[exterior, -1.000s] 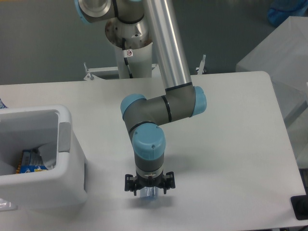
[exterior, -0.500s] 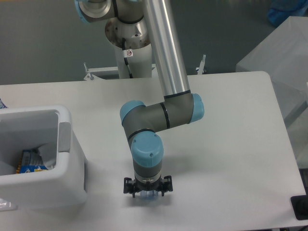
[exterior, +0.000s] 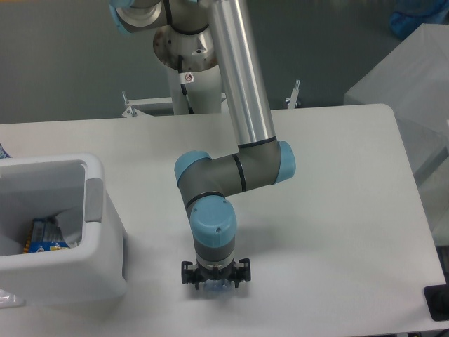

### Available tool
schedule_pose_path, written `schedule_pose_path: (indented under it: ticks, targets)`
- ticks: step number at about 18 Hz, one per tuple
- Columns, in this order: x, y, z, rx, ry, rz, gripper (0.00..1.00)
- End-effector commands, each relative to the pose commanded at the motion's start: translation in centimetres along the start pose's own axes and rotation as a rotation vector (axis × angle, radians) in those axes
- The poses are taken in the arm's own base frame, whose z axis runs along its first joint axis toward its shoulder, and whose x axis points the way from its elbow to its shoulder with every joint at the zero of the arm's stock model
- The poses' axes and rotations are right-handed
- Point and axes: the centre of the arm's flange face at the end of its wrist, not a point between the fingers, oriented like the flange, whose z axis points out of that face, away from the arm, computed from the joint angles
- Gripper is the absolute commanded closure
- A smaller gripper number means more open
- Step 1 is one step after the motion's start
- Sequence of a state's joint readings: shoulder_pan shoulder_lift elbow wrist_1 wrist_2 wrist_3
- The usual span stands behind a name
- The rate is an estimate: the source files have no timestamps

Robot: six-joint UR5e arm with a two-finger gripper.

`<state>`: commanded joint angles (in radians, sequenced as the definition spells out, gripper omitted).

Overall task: Place the trash in the trash can
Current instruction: 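Close the gripper around the clear water bottle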

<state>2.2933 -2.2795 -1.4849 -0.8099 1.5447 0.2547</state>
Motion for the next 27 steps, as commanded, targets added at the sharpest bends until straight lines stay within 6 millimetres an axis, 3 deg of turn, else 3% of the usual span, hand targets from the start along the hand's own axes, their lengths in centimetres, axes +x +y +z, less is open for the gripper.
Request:
schedule_pose_path:
  ticks: [4, 6, 20, 22, 27]
  targets:
    - [0.0, 0.0, -0.1, 0.001, 0.0, 0.005, 0.24]
    - [0.1, 0.0, -0.1, 0.0, 0.0, 0.008, 0.33]
    - [0.3, -0.1, -0.5, 0.008, 0.0, 0.014, 0.35]
    - [0.3, -0.1, -0.6, 0.008, 0.0, 0.014, 0.41]
    - [0.2, -0.3, -1.3, 0.018, -0.003, 0.014, 0.41]
